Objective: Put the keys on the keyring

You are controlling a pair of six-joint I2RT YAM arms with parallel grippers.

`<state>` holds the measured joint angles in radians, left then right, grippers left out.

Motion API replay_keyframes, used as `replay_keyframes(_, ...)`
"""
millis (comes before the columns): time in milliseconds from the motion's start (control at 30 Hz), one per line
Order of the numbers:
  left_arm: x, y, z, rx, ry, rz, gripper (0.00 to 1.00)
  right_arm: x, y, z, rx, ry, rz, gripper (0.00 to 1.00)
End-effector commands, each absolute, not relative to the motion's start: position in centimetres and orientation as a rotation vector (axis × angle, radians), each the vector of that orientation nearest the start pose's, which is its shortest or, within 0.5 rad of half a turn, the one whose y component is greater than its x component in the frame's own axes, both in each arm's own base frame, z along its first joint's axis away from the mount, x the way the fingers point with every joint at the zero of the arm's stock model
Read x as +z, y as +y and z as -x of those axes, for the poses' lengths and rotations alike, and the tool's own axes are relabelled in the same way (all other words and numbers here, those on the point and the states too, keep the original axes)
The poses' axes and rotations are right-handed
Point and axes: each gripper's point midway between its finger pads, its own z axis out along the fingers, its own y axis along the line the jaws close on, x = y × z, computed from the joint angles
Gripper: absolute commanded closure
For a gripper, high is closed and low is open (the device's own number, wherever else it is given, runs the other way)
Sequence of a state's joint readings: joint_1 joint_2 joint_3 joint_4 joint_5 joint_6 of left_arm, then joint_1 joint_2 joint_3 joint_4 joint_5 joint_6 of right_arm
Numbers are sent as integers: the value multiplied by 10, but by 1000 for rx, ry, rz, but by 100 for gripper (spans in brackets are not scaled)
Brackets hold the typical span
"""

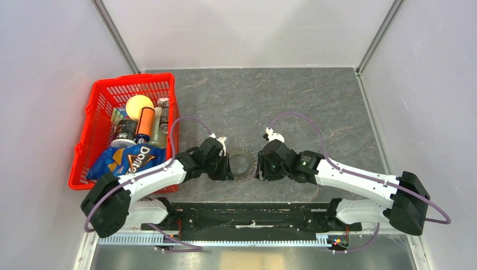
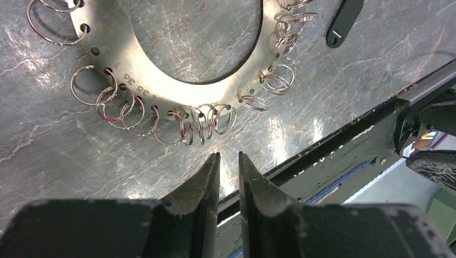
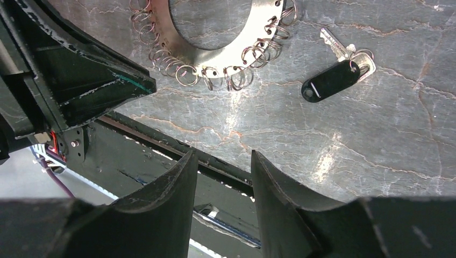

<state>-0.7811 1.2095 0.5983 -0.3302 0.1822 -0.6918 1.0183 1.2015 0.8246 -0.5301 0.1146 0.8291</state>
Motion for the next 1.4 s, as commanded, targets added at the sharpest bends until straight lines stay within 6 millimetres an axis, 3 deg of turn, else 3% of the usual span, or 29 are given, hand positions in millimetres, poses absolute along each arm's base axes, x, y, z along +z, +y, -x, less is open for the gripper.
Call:
replay_keyframes(0,56,-245,-168,-779,2642,-185,75,113,264,-156,619,2546,160,51)
replay_keyframes(1367,37,-242,-171,-718,2676,-169,76,109,261,-153,619,2558,152,48)
